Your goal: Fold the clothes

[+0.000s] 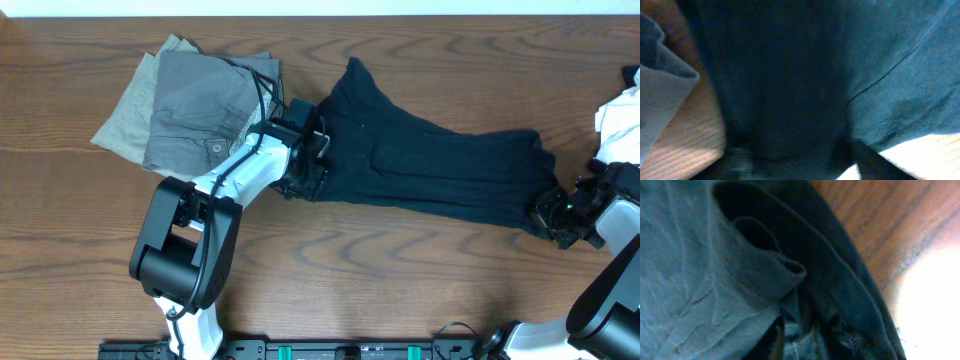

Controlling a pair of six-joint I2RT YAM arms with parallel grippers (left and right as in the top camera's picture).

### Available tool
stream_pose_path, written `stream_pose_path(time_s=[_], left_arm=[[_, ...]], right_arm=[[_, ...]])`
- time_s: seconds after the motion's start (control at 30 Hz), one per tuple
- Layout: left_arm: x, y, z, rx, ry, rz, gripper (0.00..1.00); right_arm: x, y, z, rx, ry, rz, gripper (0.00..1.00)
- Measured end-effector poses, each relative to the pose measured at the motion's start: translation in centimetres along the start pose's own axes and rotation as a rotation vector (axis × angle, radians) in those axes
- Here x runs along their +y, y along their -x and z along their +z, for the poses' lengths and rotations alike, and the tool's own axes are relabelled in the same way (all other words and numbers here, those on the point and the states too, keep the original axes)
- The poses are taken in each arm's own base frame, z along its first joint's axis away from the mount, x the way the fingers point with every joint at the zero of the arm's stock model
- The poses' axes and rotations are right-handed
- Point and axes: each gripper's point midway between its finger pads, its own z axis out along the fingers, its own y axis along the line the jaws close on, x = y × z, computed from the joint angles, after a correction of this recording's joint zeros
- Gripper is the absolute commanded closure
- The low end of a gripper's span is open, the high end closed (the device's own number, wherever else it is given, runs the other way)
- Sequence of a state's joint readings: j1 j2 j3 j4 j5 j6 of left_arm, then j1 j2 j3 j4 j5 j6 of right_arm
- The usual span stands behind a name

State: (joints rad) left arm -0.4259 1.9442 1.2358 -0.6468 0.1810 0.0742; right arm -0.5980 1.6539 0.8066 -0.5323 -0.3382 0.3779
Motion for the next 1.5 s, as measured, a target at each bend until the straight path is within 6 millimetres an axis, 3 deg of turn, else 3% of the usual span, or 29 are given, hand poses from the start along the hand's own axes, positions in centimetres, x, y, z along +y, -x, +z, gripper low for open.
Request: stream_pose_path(time_s=[0.1,0.13,0.27,0.5,0.73,0.8,0.9,1.07,1.27,1.5], left_arm=[[0.0,-0.2,0.0,0.009,-0.001,-0.003,0.91],[-0.1,-0.4,0.0,0.016,-0.004,0.000,0.94],[-0.1,-1.0,0.0,0.042,-0.008,-0.001,0.94],[-0.3,-1.3,0.0,0.054,-0.016,-0.003,0.94],[-0.6,-2.1,-0.1,0.084,-0.032,-0.008,0.94],[-0.7,-2.5,-0.1,0.103,-0.036,-0.010,0.93],[-0.6,-2.8,-0.1,0.113,-0.030,-0.012,0.94],[-0.5,-2.4,-0.1,0.096,-0.026,-0.010,0.94],[-0.5,-2.3,-0.1,0.091,-0.026,-0.009,0.94],[-0.5,-2.2,-0.1,0.088,-0.026,-0.008,0.94]], right_arm=[[-0.1,0.0,0.0,0.002,-0.002,0.008,0.99],[-0.2,-0.2,-0.1,0.010,-0.006,0.017,0.99],[-0.7,0.2,-1.4,0.035,-0.020,0.047,0.99],[-0.3,4.0,-5.3,-0.032,-0.093,0.007,0.99],[-2.0,4.4,-5.8,-0.057,-0.202,0.005,0.98],[-2.4,4.5,-5.9,-0.064,-0.224,0.014,0.79],[-2.5,4.8,-5.9,-0.076,-0.232,0.016,0.66],[-0.8,3.6,-5.5,-0.013,-0.126,-0.024,0.70],[0.2,-0.3,-5.0,0.136,-0.094,-0.050,0.73],[0.1,-3.7,-2.8,0.207,-0.131,-0.122,0.64]])
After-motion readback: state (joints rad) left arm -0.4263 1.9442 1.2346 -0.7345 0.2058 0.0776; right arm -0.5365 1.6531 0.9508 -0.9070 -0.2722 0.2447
